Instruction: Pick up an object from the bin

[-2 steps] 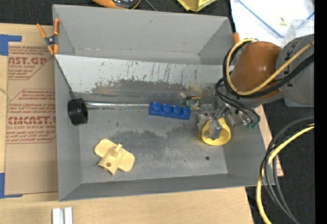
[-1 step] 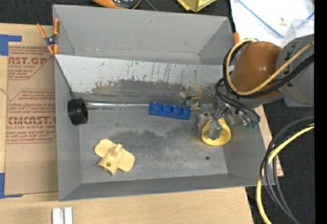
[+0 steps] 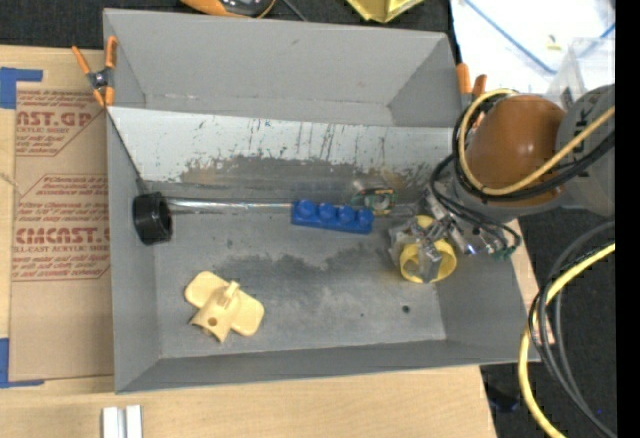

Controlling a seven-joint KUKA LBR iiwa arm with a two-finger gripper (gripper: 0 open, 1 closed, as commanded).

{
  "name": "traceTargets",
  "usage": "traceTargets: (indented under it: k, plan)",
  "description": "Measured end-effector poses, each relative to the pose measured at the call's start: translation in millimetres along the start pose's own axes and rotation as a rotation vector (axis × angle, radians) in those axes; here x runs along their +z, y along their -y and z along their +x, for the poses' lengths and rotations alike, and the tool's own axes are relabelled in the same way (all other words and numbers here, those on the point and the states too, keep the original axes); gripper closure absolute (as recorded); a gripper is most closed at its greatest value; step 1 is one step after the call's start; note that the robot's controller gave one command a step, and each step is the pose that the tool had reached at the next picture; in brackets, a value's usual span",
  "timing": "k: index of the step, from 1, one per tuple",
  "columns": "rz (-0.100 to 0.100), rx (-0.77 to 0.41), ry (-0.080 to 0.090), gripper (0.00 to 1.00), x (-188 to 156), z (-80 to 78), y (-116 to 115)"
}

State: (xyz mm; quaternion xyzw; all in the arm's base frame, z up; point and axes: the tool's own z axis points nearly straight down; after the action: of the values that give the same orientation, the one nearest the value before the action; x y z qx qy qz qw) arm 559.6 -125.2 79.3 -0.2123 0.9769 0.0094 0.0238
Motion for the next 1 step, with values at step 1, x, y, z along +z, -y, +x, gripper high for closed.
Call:
traceTargets:
  k: [1]
  plan:
    - [0.001, 0.001, -0.004, 1.0, 1.3, 0.8, -0.8]
